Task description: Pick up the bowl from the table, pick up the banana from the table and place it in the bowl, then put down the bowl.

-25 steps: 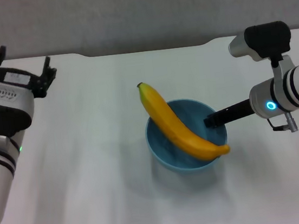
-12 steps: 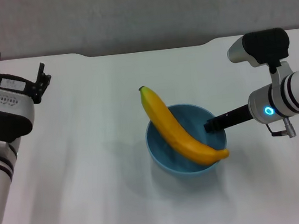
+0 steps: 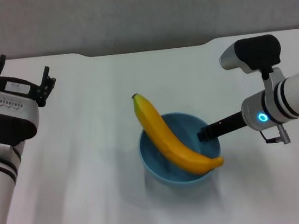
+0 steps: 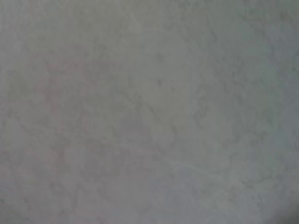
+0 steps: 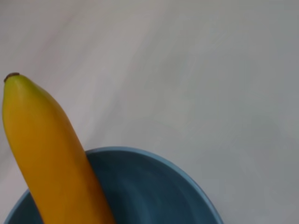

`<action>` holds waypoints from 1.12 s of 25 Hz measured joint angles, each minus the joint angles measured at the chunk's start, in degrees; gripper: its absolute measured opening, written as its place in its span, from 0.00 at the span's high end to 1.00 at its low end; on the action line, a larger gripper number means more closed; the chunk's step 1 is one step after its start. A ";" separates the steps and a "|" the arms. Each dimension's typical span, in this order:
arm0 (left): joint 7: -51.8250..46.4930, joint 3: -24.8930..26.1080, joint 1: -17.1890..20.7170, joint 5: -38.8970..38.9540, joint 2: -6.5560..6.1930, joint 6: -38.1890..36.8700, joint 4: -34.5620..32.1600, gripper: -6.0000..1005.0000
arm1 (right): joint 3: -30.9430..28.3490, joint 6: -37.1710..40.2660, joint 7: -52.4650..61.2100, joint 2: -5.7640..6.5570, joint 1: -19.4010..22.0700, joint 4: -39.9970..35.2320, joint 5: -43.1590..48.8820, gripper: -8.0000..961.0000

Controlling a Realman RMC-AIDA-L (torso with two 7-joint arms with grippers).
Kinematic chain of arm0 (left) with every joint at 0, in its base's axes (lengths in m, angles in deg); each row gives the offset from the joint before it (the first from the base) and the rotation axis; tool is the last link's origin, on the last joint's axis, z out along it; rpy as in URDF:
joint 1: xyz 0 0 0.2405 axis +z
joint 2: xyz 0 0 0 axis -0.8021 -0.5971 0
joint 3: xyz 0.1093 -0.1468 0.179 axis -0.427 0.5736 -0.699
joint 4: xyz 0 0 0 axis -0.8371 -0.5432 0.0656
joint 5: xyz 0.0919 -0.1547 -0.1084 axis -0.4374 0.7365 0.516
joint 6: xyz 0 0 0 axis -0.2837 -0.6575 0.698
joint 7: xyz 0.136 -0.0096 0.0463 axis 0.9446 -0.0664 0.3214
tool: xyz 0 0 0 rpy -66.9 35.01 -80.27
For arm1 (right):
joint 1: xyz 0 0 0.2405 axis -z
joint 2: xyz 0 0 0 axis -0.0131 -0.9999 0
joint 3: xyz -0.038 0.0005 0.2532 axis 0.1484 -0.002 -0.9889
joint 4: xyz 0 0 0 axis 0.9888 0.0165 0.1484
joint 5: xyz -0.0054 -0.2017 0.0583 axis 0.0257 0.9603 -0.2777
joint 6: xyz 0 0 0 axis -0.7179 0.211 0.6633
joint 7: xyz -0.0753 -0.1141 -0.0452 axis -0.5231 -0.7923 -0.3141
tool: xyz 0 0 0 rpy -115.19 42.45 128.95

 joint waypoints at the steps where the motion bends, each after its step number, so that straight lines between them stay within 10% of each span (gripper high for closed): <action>1: 0.00 -0.01 -0.02 0.01 0.00 -0.01 -0.07 0.11 | 0.42 0.02 0.00 0.02 0.10 0.01 -0.27 0.90; 25: -1.61 -0.19 0.31 0.37 0.13 -1.75 -1.90 0.11 | 1.65 -0.13 -5.69 0.04 5.32 -5.33 -6.75 0.77; 28: -3.34 -0.21 0.40 0.40 0.18 -2.38 -2.69 0.11 | 1.65 0.30 -7.72 0.23 7.88 -8.08 -9.25 0.60</action>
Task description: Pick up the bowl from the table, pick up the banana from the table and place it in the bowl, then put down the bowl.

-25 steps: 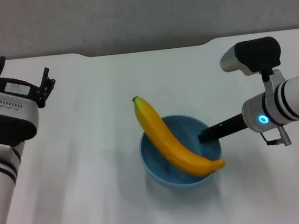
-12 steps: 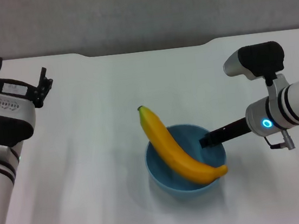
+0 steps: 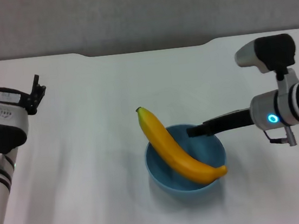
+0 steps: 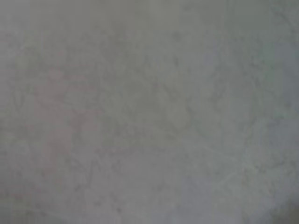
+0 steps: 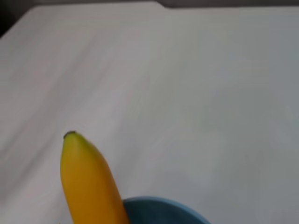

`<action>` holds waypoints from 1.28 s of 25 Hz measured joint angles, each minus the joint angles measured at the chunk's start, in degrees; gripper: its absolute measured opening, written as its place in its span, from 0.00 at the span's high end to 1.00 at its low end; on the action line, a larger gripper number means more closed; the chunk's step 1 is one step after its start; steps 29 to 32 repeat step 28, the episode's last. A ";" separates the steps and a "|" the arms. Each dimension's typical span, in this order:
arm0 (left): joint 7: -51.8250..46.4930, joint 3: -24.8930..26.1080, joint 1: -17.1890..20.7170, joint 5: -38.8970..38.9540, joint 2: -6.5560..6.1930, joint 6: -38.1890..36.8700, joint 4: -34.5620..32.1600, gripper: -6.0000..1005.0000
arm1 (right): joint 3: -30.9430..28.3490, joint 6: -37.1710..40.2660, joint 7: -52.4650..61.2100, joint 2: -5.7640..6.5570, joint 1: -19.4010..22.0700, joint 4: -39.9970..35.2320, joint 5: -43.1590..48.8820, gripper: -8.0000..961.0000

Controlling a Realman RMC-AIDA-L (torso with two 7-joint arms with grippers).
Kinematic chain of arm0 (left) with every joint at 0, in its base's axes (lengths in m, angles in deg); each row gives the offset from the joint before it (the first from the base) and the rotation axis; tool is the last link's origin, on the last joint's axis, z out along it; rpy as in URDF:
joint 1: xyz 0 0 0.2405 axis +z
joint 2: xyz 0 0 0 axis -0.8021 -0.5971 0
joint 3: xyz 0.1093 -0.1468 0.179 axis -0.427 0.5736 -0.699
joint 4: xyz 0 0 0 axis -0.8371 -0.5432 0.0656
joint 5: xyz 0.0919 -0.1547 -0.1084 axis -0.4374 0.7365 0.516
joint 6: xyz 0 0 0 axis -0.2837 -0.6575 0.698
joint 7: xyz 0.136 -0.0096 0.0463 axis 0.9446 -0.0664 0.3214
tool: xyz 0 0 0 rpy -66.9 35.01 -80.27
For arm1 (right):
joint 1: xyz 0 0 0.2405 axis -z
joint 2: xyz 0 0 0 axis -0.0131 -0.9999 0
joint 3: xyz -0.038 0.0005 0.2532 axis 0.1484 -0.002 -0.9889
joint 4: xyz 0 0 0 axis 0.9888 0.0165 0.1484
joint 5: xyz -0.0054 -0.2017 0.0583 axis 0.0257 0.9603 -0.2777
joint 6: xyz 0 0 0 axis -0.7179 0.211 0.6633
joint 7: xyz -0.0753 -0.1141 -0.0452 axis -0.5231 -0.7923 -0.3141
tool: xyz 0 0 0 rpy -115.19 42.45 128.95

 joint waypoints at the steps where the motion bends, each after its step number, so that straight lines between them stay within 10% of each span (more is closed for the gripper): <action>1: -1.13 0.00 0.00 0.00 -0.03 -0.19 -0.49 0.11 | 0.00 -0.22 -0.66 0.13 1.66 -1.80 -0.20 0.54; 7: -4.74 0.02 -0.01 -0.40 -0.16 -0.69 -2.69 0.11 | -0.01 -1.54 -2.63 0.28 5.46 -5.30 -0.24 0.29; 13: -9.25 -0.01 -0.26 -0.55 -0.25 -0.69 -4.83 0.11 | -0.75 -2.39 -11.43 0.40 13.64 -13.55 -7.07 0.27; 21: -17.20 -0.01 -0.05 -3.70 -0.32 -0.63 -6.61 0.11 | -3.33 -0.27 -52.47 0.53 22.08 -11.22 -43.57 0.27; 28: -29.76 -1.60 -0.57 -11.32 -0.35 -0.67 -9.99 0.11 | -4.31 21.44 -85.81 0.44 22.80 7.81 -79.15 0.27; 32: -29.76 -1.60 -0.57 -11.32 -0.35 -0.67 -9.99 0.11 | -4.31 21.44 -85.81 0.44 22.80 7.81 -79.15 0.27</action>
